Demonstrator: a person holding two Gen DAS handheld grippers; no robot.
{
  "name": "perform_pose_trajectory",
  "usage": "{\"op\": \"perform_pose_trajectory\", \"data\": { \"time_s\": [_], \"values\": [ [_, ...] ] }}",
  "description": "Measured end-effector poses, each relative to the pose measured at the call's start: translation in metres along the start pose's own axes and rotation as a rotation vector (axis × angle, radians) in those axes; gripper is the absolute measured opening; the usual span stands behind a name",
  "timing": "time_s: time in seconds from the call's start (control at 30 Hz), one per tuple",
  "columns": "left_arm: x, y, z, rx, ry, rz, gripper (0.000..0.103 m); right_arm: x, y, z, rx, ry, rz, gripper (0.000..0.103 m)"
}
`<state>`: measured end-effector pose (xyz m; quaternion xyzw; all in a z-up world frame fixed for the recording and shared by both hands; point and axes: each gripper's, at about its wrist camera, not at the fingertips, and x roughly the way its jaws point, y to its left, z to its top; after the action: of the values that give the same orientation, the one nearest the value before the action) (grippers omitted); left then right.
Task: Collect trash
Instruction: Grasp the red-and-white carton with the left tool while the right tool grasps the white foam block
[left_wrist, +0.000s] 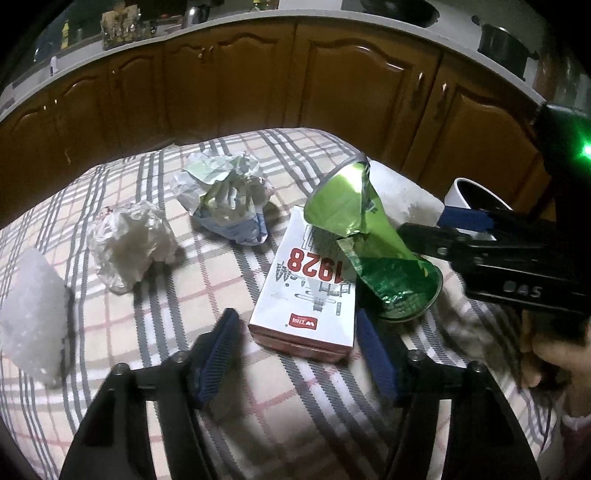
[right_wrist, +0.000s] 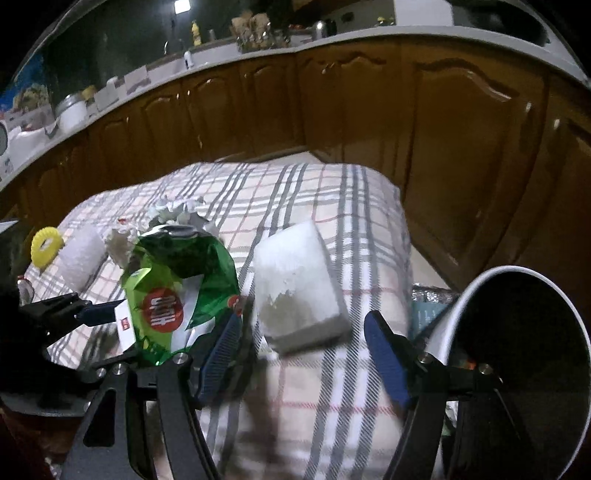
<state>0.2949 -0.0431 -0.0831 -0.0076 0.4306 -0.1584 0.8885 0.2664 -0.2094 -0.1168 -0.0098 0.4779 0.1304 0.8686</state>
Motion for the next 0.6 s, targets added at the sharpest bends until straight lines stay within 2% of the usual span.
{"op": "perform_pose_trajectory", "data": {
  "time_s": [0.03, 0.07, 0.23, 0.6],
  "values": [
    [0.001, 0.000, -0.001, 0.001, 0.005, -0.005, 0.053, 0.003, 0.002, 0.000, -0.007, 0.008, -0.002, 0.064],
    [0.001, 0.000, -0.002, 0.002, 0.001, -0.002, 0.052, 0.006, 0.003, 0.000, -0.013, 0.018, -0.005, 0.050],
    [-0.018, 0.004, -0.012, -0.009, -0.036, 0.027, 0.052, -0.005, 0.005, -0.007, 0.003, -0.010, -0.003, 0.047],
    [-0.081, 0.030, -0.051, -0.136, -0.108, 0.040, 0.052, -0.047, 0.006, -0.031, 0.101, -0.076, 0.040, 0.046]
  ]
}}
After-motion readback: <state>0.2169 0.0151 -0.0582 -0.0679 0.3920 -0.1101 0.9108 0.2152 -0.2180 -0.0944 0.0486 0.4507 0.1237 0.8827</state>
